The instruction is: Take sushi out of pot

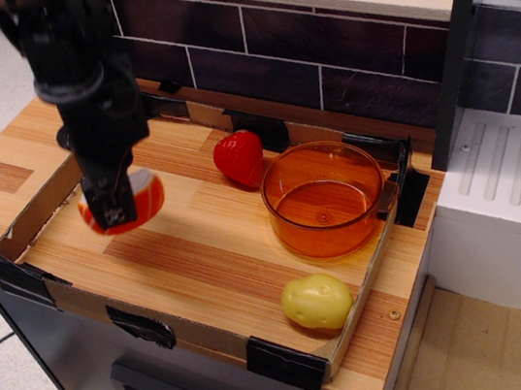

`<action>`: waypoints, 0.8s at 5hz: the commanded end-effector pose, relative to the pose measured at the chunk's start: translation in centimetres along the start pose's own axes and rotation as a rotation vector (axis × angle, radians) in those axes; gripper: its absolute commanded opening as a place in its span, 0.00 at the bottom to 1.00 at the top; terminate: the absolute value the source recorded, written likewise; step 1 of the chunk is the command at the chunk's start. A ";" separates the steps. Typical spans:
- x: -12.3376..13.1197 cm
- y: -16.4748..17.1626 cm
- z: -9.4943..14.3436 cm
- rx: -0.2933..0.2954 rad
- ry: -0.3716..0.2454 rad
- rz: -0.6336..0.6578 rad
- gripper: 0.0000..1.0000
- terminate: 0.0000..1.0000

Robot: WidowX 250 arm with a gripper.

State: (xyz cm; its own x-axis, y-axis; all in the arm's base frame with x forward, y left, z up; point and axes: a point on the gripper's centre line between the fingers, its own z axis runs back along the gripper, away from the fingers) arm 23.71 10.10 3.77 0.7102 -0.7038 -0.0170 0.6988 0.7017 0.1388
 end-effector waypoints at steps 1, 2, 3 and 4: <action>-2.2 1.1 -2.0 0.077 0.043 -0.007 0.00 0.00; -2.1 1.1 -2.0 0.114 0.061 -0.024 1.00 0.00; -1.9 1.6 -0.7 0.101 0.025 0.000 1.00 0.00; -0.9 1.9 2.5 0.073 -0.027 0.025 1.00 0.00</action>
State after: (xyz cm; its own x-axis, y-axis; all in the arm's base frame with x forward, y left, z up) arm 24.27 11.00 5.09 0.7316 -0.6817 0.0014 0.6722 0.7217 0.1652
